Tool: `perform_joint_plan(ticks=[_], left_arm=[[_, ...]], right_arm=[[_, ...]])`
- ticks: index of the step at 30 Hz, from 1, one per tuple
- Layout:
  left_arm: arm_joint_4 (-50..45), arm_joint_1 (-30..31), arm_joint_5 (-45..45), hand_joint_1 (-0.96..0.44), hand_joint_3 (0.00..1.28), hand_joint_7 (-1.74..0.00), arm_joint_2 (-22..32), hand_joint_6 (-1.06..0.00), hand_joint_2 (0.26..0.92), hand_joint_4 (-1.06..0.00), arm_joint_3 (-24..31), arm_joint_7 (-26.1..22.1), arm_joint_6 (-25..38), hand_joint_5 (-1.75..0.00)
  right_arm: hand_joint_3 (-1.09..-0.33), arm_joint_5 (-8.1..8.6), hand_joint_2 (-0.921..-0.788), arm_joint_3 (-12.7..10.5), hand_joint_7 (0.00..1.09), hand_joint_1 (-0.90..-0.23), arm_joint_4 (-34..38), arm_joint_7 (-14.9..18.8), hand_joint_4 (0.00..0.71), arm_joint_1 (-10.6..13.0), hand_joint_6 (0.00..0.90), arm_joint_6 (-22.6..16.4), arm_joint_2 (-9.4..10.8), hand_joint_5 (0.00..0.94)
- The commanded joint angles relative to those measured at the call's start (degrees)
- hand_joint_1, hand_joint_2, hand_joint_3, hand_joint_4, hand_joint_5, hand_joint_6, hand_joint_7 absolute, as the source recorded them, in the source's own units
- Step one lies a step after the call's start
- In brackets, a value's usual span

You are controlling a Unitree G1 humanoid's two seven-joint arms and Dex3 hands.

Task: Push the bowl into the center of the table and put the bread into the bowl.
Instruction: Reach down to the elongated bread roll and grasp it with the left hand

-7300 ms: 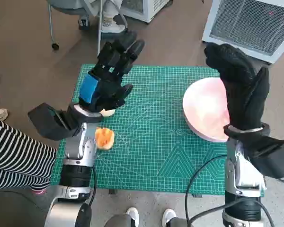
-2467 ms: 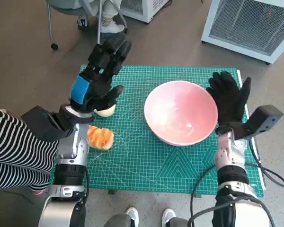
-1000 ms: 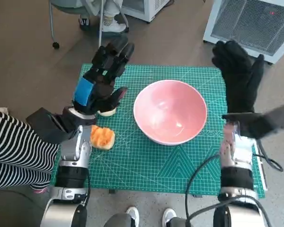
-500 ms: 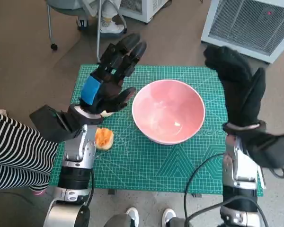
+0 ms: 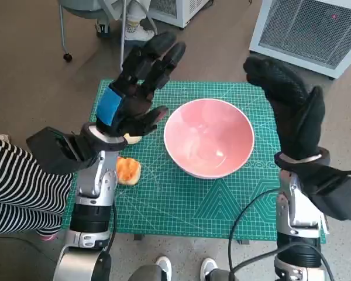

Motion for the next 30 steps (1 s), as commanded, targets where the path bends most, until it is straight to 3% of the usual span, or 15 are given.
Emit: perform_joint_plan(ticks=[1,7,13,25,30], left_arm=[[-0.40,-1.00,0.16,-0.61,0.33,-0.56,0.28,0.00,0.921,-0.13,0.20,-0.38,-1.42,-0.03],[-1.07,-0.57,0.57,-0.61,0.33,-0.58,1.19,0.00,0.921,-0.13,0.26,-0.40,-1.23,-0.03],[-1.76,-0.19,1.46,-0.61,0.32,-0.58,5.50,0.00,0.918,-0.13,1.10,-1.95,-1.20,-0.04],[-2.09,0.73,8.27,-0.58,0.18,-0.49,24.42,0.00,0.854,-0.12,2.74,-11.00,-4.85,-0.03],[-4.36,2.08,7.86,-0.49,0.13,-0.47,31.25,0.00,0.807,-0.13,2.56,-16.06,-2.53,-0.03]], right_arm=[[-0.661,-1.17,-0.921,0.48,0.30,-0.727,0.78,-0.15,0.192,1.24,0.203,0.31,-0.39,0.007],[-0.662,-1.21,-0.921,0.61,0.31,-0.727,1.14,-0.17,0.189,1.15,0.198,0.34,-0.42,0.005],[-0.662,-0.92,-0.921,0.49,0.31,-0.727,1.51,0.02,0.187,1.39,0.194,0.10,-0.50,0.003],[-0.667,-0.24,-0.921,-0.03,0.33,-0.714,0.26,-0.08,0.195,2.91,0.190,0.66,-1.01,0.005],[-0.668,0.26,-0.921,-0.17,0.34,-0.706,-0.36,-0.27,0.196,3.24,0.188,1.31,-0.99,0.005]])
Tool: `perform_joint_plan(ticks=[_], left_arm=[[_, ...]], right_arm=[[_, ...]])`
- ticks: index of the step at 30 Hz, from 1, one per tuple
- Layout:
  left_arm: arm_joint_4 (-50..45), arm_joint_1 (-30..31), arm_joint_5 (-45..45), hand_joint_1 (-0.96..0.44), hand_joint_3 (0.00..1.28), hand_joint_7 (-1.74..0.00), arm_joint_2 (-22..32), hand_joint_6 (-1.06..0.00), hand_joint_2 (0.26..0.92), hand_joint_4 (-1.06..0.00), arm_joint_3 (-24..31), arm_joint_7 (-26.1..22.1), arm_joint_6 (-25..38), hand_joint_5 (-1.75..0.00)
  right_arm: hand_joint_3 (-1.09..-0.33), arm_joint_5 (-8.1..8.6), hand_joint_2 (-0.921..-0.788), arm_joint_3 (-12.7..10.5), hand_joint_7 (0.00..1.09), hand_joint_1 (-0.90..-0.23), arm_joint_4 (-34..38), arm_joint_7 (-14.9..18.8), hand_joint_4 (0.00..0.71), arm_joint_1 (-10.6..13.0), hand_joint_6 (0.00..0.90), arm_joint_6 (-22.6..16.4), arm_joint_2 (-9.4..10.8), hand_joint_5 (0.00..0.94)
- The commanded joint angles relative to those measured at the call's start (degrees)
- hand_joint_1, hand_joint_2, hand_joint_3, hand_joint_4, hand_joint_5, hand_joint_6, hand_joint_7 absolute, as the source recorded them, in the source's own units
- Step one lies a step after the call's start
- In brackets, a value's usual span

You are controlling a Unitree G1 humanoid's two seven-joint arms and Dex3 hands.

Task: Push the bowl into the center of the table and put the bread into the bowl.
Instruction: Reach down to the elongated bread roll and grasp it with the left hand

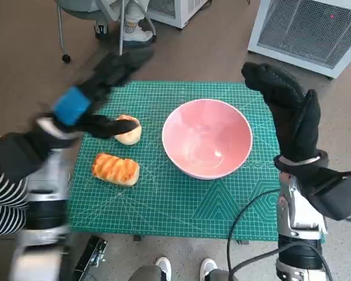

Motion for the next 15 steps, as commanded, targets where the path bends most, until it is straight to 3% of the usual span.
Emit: perform_joint_plan(ticks=[1,6,15], left_arm=[[-3.32,1.51,0.22,-0.47,0.12,-0.48,5.61,0.00,0.796,-0.13,-0.14,-4.42,1.59,-0.03],[-6.13,3.81,0.07,-0.40,0.08,-0.49,10.54,-0.03,0.784,-0.14,-0.58,-8.17,5.56,-0.02],[-10.57,8.15,2.90,-0.32,0.01,-0.22,15.10,-0.21,0.802,-0.16,-1.83,-10.34,8.70,0.00]], right_arm=[[-0.668,0.12,-0.921,-0.10,0.34,-0.707,-0.56,-0.31,0.197,1.37,0.188,1.42,-0.15,0.006],[-0.666,0.23,-0.921,-0.13,0.35,-0.715,-0.85,-0.74,0.198,1.24,0.186,2.14,0.22,0.005],[-0.666,0.59,-0.921,-0.21,0.35,-0.721,-0.91,-1.19,0.199,1.03,0.181,2.80,0.79,0.005]])
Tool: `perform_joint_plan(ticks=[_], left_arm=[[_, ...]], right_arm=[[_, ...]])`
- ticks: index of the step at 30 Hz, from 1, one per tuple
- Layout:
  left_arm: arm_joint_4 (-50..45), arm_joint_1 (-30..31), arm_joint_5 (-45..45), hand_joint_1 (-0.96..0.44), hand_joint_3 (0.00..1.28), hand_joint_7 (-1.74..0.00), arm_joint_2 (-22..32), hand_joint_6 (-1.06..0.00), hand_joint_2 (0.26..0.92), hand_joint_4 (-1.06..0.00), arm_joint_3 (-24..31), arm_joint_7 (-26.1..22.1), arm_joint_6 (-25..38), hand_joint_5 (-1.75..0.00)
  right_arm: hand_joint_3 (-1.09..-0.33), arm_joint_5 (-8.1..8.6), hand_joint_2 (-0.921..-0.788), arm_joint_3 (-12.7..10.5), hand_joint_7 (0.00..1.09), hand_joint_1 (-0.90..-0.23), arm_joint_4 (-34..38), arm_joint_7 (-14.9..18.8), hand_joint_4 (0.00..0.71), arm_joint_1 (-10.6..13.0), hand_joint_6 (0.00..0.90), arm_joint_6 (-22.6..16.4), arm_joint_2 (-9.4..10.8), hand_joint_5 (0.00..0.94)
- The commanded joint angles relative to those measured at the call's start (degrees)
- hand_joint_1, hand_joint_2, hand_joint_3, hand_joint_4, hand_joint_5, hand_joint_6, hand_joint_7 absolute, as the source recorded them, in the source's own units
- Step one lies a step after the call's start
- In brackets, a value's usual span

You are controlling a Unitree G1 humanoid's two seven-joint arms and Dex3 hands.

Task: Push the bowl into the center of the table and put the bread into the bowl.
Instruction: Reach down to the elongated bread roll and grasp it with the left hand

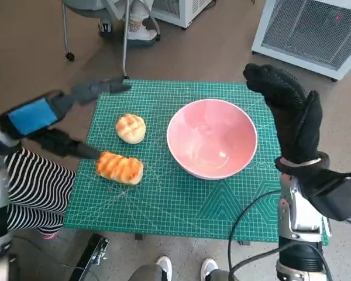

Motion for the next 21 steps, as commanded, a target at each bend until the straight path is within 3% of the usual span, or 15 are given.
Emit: perform_joint_plan(ticks=[1,21], left_arm=[[-3.50,2.65,2.58,-0.32,0.01,-0.20,2.87,-0.22,0.802,-0.16,-1.42,-1.06,2.13,0.00],[-7.75,8.33,19.62,-0.27,0.00,-0.02,4.86,-0.33,0.784,-0.19,-9.71,1.49,4.47,0.00]], right_arm=[[-0.666,0.45,-0.921,-0.16,0.35,-0.721,0.11,-0.66,0.199,1.04,0.181,1.20,0.55,0.005],[-0.666,1.22,-0.921,-0.41,0.37,-0.722,0.94,-0.47,0.200,0.94,0.175,1.20,1.15,0.003]])
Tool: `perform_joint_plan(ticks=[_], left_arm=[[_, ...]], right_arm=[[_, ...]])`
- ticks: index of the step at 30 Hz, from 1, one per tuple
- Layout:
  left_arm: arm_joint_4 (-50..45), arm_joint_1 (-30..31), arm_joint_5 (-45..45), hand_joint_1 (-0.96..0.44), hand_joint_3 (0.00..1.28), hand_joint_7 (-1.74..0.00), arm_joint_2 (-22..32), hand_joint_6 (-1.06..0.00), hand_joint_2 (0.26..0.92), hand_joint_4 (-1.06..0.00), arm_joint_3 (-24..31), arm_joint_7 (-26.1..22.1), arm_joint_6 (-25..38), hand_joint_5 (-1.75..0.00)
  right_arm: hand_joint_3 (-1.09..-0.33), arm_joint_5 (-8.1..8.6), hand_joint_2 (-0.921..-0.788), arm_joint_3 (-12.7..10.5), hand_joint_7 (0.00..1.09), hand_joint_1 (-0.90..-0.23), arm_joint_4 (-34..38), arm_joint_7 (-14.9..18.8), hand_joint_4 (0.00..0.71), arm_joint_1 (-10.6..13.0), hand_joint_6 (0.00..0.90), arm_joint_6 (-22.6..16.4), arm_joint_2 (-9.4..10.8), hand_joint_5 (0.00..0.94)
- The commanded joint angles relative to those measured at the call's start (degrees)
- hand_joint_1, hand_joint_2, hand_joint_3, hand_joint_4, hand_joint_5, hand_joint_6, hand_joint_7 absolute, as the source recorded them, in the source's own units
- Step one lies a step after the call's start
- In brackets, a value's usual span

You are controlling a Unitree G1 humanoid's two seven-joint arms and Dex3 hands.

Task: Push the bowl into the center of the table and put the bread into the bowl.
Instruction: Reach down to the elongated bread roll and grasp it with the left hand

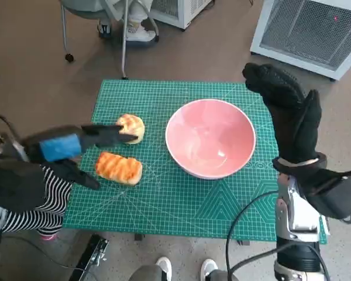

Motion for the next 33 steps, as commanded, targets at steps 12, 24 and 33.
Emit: perform_joint_plan(ticks=[12,24,33], left_arm=[[4.56,0.12,11.31,-0.26,0.00,-0.01,-0.57,-0.33,0.787,-0.19,-7.32,4.22,-3.01,0.00],[18.84,-3.22,15.13,-0.28,0.00,-0.02,-4.59,-0.38,0.803,-0.26,-12.17,8.91,-9.92,-0.02],[27.21,-5.32,19.08,-0.14,0.00,-0.09,-6.52,-0.58,0.821,-0.54,-14.40,14.64,-12.50,-0.06]], right_arm=[[-0.665,0.71,-0.921,-0.34,0.38,-0.720,0.40,0.07,0.202,1.37,0.172,0.97,0.07,0.003],[-0.663,0.37,-0.921,-0.37,0.38,-0.722,-0.05,-0.04,0.202,1.84,0.166,1.17,-0.03,0.002],[-0.661,0.02,-0.921,-0.35,0.38,-0.730,-0.21,-0.22,0.201,2.14,0.161,1.11,-0.07,0.001]])
